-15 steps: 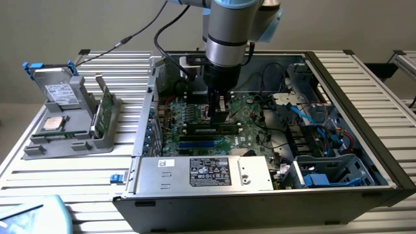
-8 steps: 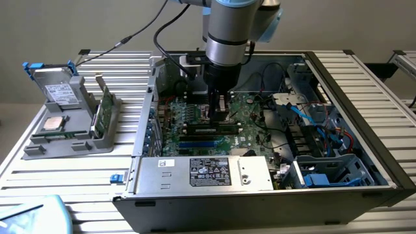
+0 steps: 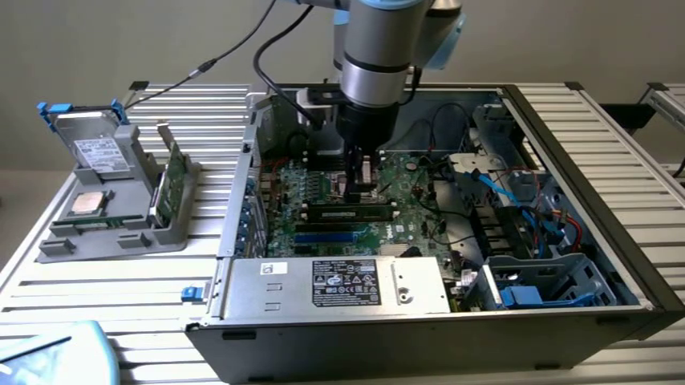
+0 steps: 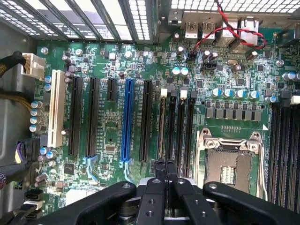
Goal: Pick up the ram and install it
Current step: 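Insert the ram into the slot, then press down the ram until it locks into place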
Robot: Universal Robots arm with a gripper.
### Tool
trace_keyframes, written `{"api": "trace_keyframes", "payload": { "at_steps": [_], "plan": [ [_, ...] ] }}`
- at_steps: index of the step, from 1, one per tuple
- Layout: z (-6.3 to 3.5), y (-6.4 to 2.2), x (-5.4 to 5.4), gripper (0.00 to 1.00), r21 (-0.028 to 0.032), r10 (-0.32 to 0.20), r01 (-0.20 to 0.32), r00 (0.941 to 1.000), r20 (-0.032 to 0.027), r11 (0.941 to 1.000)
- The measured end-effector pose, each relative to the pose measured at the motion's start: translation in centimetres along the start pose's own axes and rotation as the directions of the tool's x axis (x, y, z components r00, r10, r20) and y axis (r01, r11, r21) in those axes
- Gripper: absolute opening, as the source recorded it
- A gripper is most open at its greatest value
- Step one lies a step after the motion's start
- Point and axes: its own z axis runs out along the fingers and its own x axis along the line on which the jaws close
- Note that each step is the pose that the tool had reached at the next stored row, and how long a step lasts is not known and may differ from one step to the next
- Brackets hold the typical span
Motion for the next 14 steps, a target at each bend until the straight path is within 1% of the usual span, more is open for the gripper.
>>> {"api": "trace_keyframes", "payload": {
  "at_steps": [3, 5, 14],
  "plan": [
    [-0.05, -0.22, 0.18, 0.11, 0.0001, 0.000, 0.000, 1.0000, 0.0018, 1.0000],
    [-0.06, -0.37, 0.23, 0.11, 0.0001, 0.000, 0.000, 1.0000, 0.0021, 1.0000],
    [-0.06, -0.37, 0.23, 0.11, 0.0001, 0.000, 0.000, 1.0000, 0.0022, 1.0000]
  ]
}}
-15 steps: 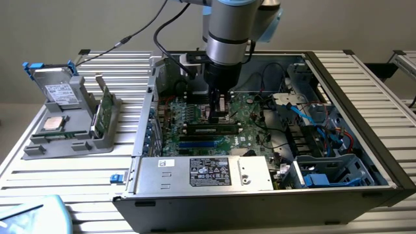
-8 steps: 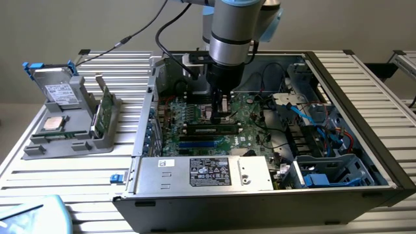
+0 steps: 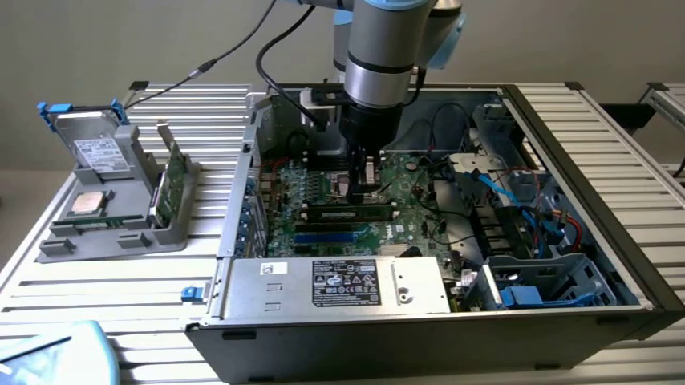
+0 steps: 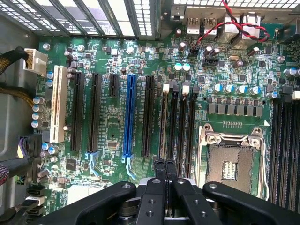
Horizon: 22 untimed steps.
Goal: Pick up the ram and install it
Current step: 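Press down the ram until it locks into place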
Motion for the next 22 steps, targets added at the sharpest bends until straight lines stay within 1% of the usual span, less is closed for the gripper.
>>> {"api": "trace_keyframes", "payload": {
  "at_steps": [6, 8, 13, 15, 19, 22],
  "plan": [
    [0.00, -0.03, 0.0, 0.11, 0.0001, 0.000, 0.000, 1.0000, 0.0000, 1.0000],
    [-0.05, -0.55, 0.1, 0.11, 0.0000, 0.000, 0.000, 1.0000, -0.0001, 1.0000],
    [-0.14, -2.11, 1.0, 0.11, 0.0002, 0.000, 0.000, 1.0000, 0.0015, 1.0000],
    [-0.18, -2.64, 1.0, 0.11, 0.0002, 0.000, 0.000, 1.0000, 0.0016, 1.0000],
    [-0.07, -2.93, 0.9, 0.11, 0.0002, 0.000, 0.000, 1.0000, 0.0017, 1.0000],
    [0.15, -3.09, 0.5, 0.11, 0.0001, 0.002, -0.002, 1.0000, 0.0017, 1.0000]
  ]
}}
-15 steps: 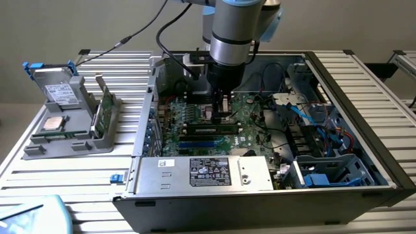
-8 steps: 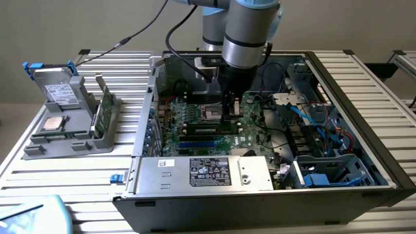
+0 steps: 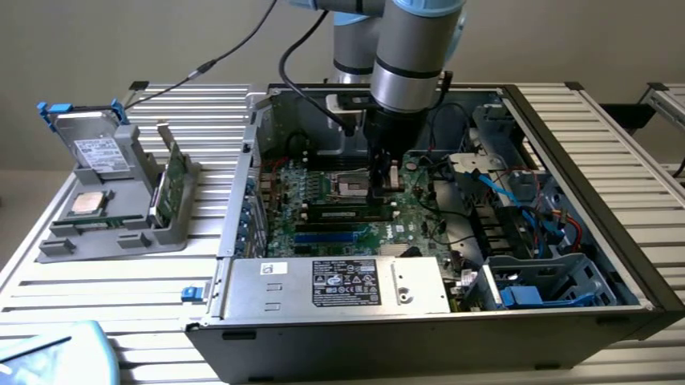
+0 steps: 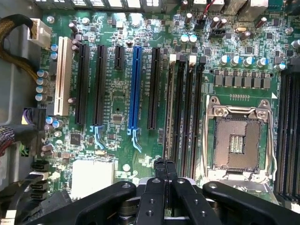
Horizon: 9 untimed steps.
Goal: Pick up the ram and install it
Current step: 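Press down the ram until it locks into place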
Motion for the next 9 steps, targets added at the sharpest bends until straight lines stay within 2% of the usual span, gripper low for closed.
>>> {"api": "trace_keyframes", "payload": {
  "at_steps": [9],
  "plan": [
    [0.55, -0.07, -0.26, 0.11, 0.0001, 0.001, -0.001, 1.0000, 0.0001, 1.0000]
  ]
}}
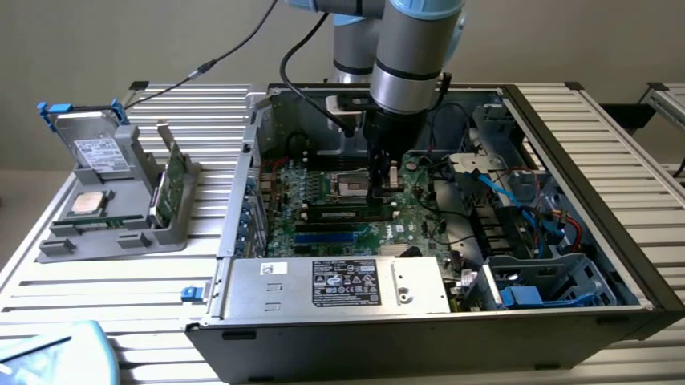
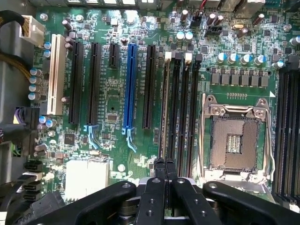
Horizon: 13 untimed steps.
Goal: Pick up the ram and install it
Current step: 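Press down the ram until it locks into place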
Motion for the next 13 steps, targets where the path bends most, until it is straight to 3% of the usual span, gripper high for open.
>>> {"api": "trace_keyframes", "payload": {
  "at_steps": [6, 13],
  "plan": [
    [0.75, -0.06, -0.02, 0.11, 0.0002, 0.000, 0.000, 1.0000, -0.0007, 1.0000],
    [0.34, -0.01, -0.07, 0.11, 0.0005, 0.000, 0.000, 1.0000, 0.0000, 1.0000]
  ]
}}
